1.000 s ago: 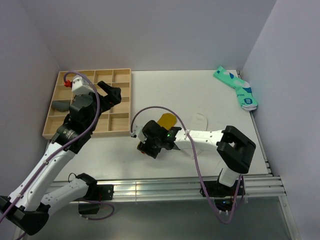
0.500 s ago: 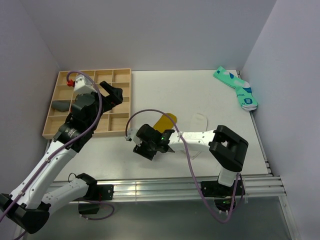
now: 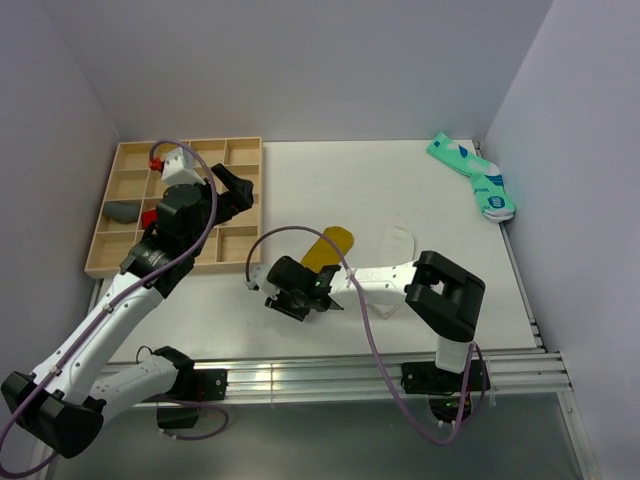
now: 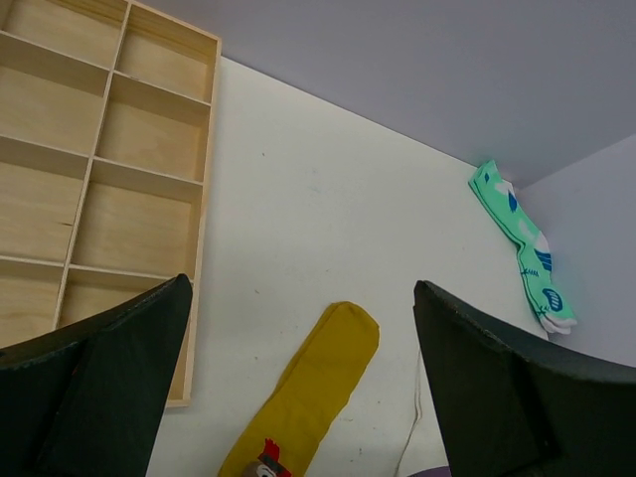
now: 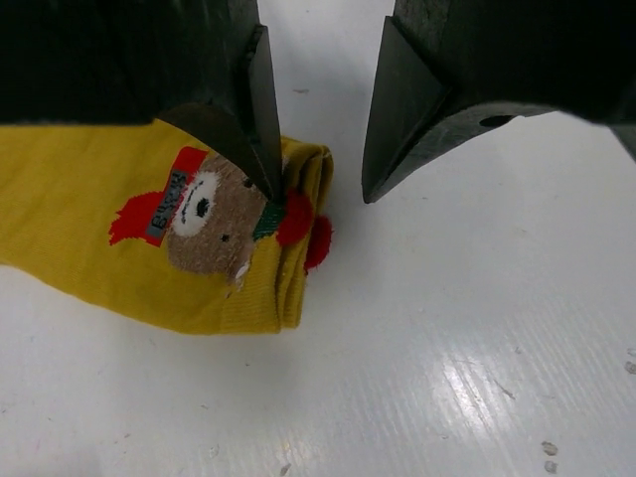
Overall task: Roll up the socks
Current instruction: Adjust the sock at the center of the board.
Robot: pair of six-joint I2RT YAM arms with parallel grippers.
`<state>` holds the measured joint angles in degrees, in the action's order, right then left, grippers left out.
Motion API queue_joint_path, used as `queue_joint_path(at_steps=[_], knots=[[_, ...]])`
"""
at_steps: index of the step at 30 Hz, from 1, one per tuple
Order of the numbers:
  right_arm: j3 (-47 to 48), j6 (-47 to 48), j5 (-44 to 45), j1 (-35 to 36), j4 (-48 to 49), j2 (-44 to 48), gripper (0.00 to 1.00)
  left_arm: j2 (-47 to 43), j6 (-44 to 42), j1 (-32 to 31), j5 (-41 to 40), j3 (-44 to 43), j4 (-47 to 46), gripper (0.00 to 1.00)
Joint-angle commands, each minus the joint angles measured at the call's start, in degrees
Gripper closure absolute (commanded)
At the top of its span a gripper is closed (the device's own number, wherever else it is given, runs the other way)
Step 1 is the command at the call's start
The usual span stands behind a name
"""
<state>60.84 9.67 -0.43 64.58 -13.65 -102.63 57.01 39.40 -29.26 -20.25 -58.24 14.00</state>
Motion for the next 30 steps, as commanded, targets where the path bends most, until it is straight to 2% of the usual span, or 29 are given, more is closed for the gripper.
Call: queue_joint_path(at_steps=[1, 2, 3, 6, 7, 12, 16, 20, 22, 23, 26, 30], knots=[[2.6, 0.1, 1.7, 0.4, 1.3, -1.7, 0.59, 0.2, -1.9, 0.6, 1.8, 0.5, -3.3, 0.01], [2.8, 0.2, 1.6, 0.4, 1.0, -2.0, 0.61, 0.2, -1.8, 0.6, 2.3, 0.8, -3.5, 0.0], [3.0, 0.3, 1.5, 0.4, 1.0, -2.2, 0.69, 0.2, -1.8, 0.7, 2.7, 1.3, -3.7, 0.0], [3.2, 1.0, 0.8, 0.2, 0.1, -2.7, 0.82, 0.6, -1.9, 0.9, 4.1, 1.9, -4.7, 0.01], [3.1, 1.5, 0.7, 0.0, -0.1, -2.1, 0.83, 0.8, -1.4, 1.0, 4.6, 2.0, -4.8, 0.01], [4.5, 6.3, -12.3, -4.0, -6.9, 0.3, 0.9, 2.0, 0.6, 1.0, 8.0, 6.8, -9.2, 0.05], [5.0, 9.9, -26.7, -11.4, -13.4, 1.8, 0.92, 0.5, 2.7, 1.0, 7.3, 13.3, -16.0, 0.08], [6.8, 15.5, -35.2, -20.1, -23.0, 0.7, 0.93, -2.3, 3.3, 0.9, 8.4, 19.1, -22.2, 0.17], [6.7, 18.0, -37.0, -21.7, -25.1, 0.5, 0.94, -3.7, 3.1, 0.9, 9.7, 23.1, -25.0, 0.21], [6.5, 20.1, -39.5, -22.2, -26.9, 0.5, 0.94, -4.6, 2.8, 0.9, 11.4, 24.3, -27.4, 0.27], [7.5, 23.1, -43.2, -24.1, -30.9, -0.6, 0.96, -6.0, 1.2, 0.5, 15.3, 29.3, -33.7, 0.36], [10.6, 26.1, -50.0, -26.3, -35.6, -3.4, 0.98, -5.4, -2.2, -0.4, 22.3, 36.1, -42.0, 0.4]])
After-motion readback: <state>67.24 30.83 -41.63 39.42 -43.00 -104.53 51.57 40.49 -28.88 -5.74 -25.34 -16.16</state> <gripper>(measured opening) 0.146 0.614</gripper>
